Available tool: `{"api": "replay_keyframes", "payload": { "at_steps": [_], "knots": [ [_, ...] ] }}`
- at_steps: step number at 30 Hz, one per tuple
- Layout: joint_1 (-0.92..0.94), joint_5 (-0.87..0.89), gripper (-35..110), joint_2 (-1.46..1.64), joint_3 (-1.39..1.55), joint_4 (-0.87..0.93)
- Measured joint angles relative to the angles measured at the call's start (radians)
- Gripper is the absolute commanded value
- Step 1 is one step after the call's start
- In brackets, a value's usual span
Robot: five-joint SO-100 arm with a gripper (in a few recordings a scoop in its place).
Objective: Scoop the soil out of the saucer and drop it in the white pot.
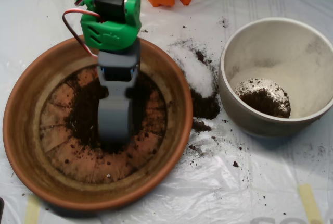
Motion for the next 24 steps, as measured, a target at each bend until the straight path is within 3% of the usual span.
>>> {"api": "replay_keyframes", "payload": {
  "at_steps": [13,24],
  "knots": [
    [0.095,-0.063,51,-0.218,-0.061,0.020],
    [0.086,-0.049,16,-0.261,-0.167,-0.025]
  ]
}}
